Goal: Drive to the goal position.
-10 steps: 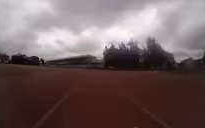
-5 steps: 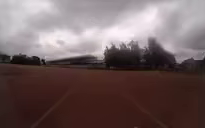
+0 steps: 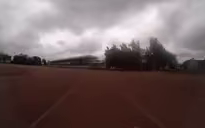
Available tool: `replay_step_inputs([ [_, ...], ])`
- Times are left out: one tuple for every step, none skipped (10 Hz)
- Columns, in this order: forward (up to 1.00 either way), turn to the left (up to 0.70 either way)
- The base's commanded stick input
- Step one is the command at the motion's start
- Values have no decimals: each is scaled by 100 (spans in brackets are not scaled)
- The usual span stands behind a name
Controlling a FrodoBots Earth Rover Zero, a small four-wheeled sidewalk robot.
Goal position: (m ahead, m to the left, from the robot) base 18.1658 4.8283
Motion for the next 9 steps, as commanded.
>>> replay_step_inputs([
  [70, 0],
  [70, 0],
  [70, 0],
  [70, 0],
  [70, 0],
  [70, 0],
  [70, 0],
  [70, 0],
  [70, 0],
])
